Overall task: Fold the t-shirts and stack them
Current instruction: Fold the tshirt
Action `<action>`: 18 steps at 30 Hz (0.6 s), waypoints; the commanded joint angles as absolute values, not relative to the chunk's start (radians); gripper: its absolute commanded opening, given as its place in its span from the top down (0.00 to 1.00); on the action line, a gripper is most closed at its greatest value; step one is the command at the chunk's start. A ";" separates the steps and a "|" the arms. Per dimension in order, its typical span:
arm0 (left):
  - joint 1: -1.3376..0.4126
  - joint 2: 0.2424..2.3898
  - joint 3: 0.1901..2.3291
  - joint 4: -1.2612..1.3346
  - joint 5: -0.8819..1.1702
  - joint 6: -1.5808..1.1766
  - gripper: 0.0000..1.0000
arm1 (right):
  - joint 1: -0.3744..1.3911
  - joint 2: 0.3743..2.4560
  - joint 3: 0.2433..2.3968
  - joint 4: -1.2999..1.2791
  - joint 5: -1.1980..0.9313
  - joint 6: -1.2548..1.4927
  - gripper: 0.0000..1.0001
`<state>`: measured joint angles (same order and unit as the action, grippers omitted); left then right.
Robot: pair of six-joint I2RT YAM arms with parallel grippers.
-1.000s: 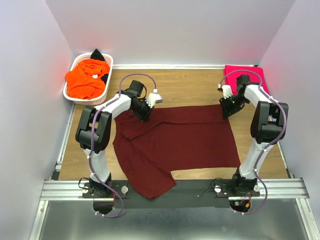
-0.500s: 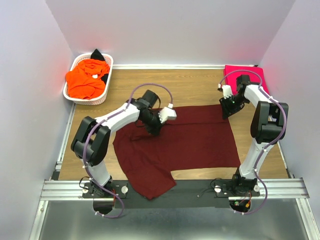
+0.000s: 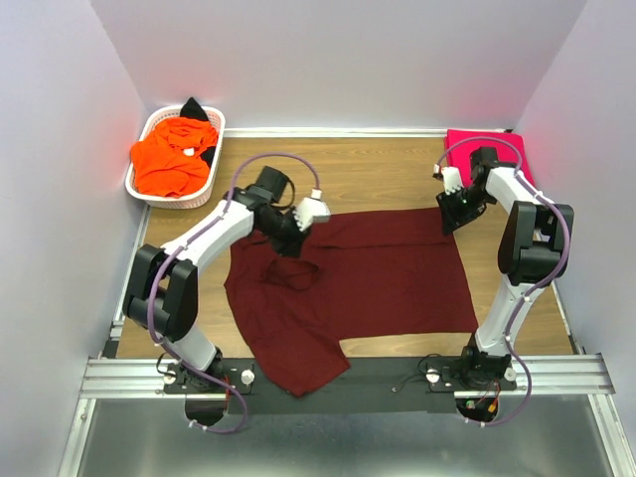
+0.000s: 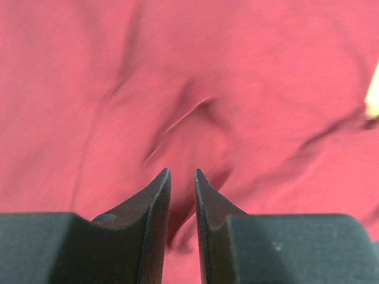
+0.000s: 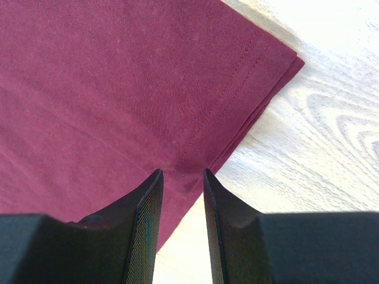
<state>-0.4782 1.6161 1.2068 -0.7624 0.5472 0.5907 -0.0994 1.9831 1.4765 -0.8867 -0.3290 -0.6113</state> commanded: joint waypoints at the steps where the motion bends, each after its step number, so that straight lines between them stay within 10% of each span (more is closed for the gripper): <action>1: -0.376 1.632 1.207 -0.773 0.508 0.618 0.69 | -0.097 1.971 1.500 -0.913 -0.330 -0.620 0.59; 18: -0.342 1.603 1.053 -0.954 0.496 0.845 0.74 | -0.097 1.980 1.511 -0.916 -0.327 -0.621 0.60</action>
